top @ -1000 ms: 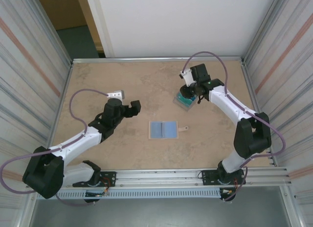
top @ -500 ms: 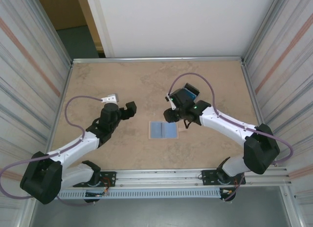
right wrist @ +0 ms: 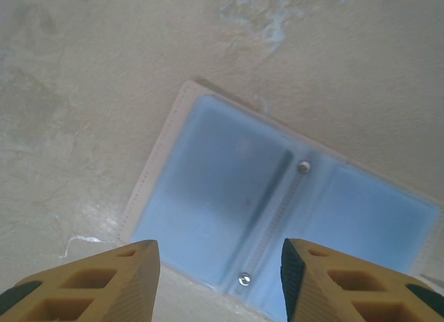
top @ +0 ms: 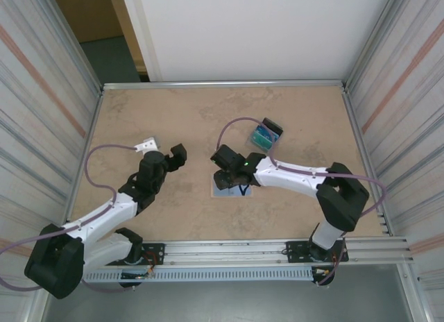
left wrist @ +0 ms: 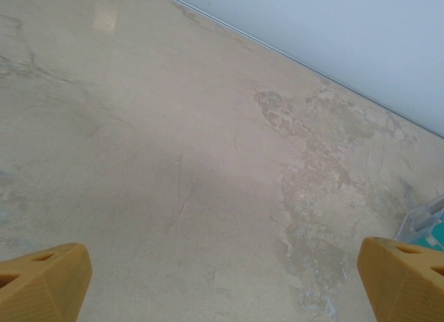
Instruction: Take the credit cards out of the card holder
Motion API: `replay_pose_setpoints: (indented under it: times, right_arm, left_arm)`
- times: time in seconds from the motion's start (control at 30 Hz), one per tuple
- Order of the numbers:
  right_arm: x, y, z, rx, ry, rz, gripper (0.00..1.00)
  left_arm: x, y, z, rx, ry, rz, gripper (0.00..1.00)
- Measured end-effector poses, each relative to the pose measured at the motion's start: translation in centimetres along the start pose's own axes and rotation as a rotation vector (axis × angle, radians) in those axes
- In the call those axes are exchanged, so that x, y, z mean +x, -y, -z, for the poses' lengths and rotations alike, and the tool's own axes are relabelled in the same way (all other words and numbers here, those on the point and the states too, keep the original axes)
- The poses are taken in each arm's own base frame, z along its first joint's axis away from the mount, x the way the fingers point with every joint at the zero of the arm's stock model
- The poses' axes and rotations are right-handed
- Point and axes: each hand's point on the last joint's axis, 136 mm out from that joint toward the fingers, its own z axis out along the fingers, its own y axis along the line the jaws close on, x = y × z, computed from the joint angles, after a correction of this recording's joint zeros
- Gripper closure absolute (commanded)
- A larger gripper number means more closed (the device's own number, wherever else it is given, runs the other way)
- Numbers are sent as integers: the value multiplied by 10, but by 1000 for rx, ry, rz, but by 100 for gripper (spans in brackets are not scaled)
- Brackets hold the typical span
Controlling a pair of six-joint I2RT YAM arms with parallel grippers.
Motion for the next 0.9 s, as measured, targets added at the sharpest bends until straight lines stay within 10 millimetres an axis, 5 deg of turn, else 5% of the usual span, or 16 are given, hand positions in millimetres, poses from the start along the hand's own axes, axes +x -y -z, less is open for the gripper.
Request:
replay_pose_setpoints:
  times: [0.3, 0.9]
  right_arm:
    - [8, -12, -24, 26, -65, 13, 49]
    - [20, -13, -42, 42, -118, 26, 41]
  left_arm:
    - [1, -10, 0, -38, -4, 17, 1]
    - [6, -15, -2, -59, -21, 15, 1]
